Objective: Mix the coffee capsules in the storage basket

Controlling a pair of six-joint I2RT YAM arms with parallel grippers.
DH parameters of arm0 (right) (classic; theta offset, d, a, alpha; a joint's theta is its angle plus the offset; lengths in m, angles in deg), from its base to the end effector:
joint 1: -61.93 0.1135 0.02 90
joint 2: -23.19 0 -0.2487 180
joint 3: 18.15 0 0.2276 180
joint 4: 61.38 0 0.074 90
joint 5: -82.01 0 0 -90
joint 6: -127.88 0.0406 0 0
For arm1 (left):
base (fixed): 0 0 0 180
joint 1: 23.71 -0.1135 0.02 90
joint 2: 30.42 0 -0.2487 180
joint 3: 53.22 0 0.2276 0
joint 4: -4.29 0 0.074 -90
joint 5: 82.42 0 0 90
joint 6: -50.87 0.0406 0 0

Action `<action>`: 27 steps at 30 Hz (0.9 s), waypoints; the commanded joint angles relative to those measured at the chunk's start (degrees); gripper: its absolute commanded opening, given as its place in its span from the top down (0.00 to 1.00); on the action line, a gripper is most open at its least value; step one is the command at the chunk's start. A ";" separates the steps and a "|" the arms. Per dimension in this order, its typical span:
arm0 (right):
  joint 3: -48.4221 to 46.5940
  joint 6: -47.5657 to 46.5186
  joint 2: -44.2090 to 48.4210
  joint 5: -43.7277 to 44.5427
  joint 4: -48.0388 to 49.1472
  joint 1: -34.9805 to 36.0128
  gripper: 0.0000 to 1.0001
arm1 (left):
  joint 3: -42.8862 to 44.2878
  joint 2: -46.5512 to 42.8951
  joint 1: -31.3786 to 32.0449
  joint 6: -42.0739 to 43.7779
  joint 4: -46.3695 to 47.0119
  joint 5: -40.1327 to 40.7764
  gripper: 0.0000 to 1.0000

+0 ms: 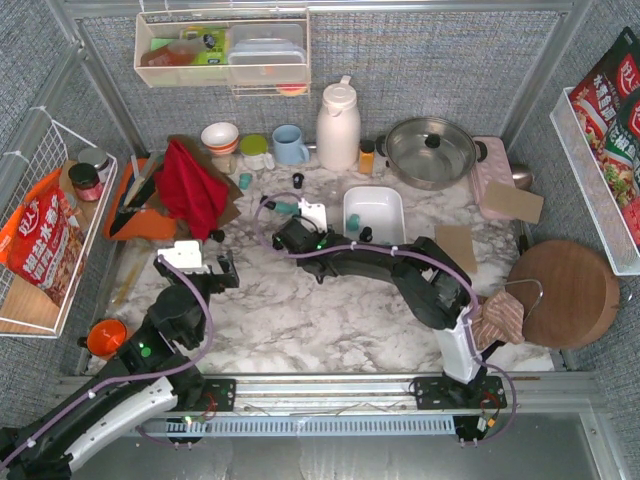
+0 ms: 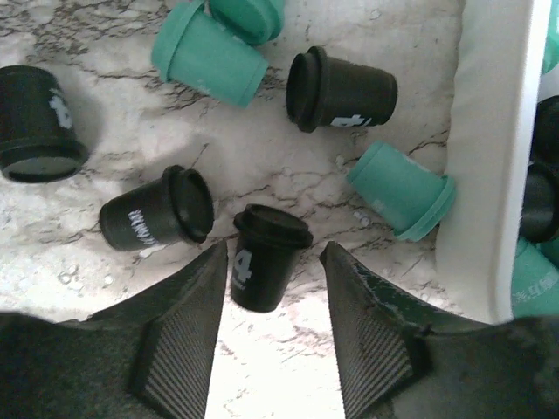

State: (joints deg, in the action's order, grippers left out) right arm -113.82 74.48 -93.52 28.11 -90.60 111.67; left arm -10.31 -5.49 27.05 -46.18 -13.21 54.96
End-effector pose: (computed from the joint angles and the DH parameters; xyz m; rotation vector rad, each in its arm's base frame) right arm 0.2848 0.2993 0.1718 0.0058 2.2413 0.0213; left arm 0.0943 -0.0682 0.2894 -0.0550 1.5661 -0.1481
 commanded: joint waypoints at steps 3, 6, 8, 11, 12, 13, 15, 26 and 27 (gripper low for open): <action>-0.71 1.25 -1.46 -1.20 0.37 -1.34 0.53 | -0.19 0.33 -0.73 0.98 2.18 -0.27 0.01; -0.92 2.94 -2.39 -1.80 0.05 -1.40 0.54 | -0.19 0.47 -1.05 1.07 2.14 -0.27 0.01; -0.83 3.69 -2.86 -2.02 -0.17 -1.40 0.54 | -0.28 0.55 -1.22 1.11 2.26 -0.18 0.01; -0.68 4.55 -3.09 -2.35 -0.22 -1.40 0.55 | -0.45 0.52 -1.47 1.16 2.45 -0.20 0.01; -0.58 4.68 -3.05 -2.49 -0.19 -1.40 0.55 | -0.46 0.58 -1.58 1.16 2.48 -0.26 0.01; -0.45 4.71 -2.94 -2.49 -0.21 -1.40 0.56 | -0.46 0.57 -1.61 1.23 2.55 -0.31 0.01; -0.17 4.71 -2.33 -2.52 -0.13 -1.40 0.59 | -0.46 0.67 -1.71 1.23 2.51 -0.43 0.01; 3.92 -2.02 8.13 0.84 4.76 -1.40 0.71 | -0.63 0.18 -2.24 1.34 2.63 -0.35 0.01; 4.63 -3.06 9.51 1.79 5.84 -1.37 0.70 | -0.63 0.13 -2.20 1.34 2.63 -0.35 0.01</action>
State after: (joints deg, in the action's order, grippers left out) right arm -110.61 75.27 -87.75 26.49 -88.57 110.27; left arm -10.90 -5.12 24.89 -45.16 -12.43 54.35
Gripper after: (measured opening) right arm 0.367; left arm 0.992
